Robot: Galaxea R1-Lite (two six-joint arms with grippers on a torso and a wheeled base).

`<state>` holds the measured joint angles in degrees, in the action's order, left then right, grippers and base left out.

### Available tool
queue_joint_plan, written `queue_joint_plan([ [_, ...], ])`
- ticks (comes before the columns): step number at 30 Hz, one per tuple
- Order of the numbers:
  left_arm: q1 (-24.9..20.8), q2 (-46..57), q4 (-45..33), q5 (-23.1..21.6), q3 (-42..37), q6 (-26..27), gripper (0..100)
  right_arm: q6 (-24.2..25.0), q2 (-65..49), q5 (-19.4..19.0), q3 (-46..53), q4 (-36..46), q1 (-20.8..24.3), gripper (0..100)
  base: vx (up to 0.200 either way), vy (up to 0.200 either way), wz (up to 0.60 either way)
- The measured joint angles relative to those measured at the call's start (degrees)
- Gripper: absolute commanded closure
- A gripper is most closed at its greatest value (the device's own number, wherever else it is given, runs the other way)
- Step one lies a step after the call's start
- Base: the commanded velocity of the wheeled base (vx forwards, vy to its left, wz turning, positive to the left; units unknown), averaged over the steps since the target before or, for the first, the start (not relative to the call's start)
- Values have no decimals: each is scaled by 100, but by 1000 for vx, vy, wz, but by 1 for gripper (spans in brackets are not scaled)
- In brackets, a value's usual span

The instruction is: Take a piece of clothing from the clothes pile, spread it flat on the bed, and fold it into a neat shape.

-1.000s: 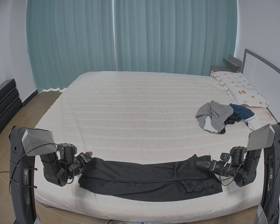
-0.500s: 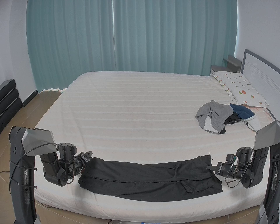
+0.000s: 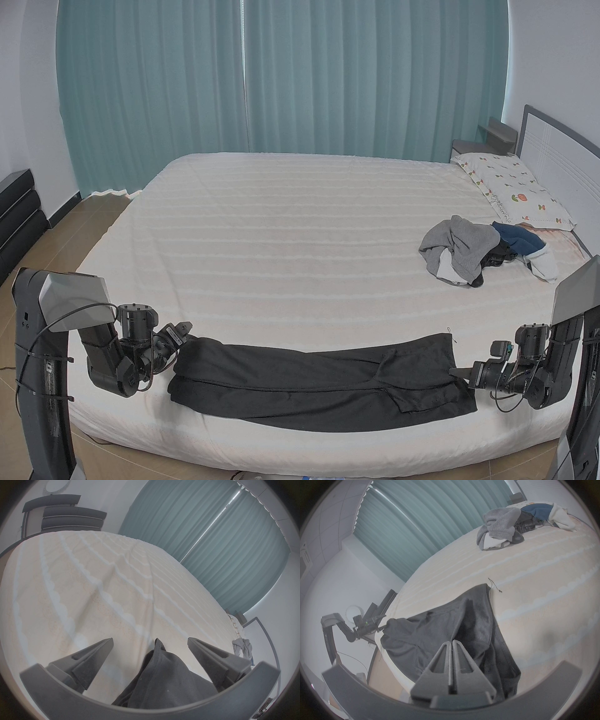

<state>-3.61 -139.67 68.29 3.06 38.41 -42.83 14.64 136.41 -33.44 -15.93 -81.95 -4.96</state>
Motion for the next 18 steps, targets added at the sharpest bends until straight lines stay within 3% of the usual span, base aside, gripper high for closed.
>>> queue_joint_plan([
  [9, 22, 430, -496, -85, -261, 90, 0, -266, 85, -2, 130, 27, -49, 100, 0, 0, 0],
  [10, 15, 472, -635, -90, -284, 123, 0, -299, 101, -2, 135, 24, -52, 0, 0, 0, 0],
  [18, -132, 662, -1131, -96, -455, 451, 0, -316, 135, 11, 91, -52, -104, 0, 0, 0, 0],
])
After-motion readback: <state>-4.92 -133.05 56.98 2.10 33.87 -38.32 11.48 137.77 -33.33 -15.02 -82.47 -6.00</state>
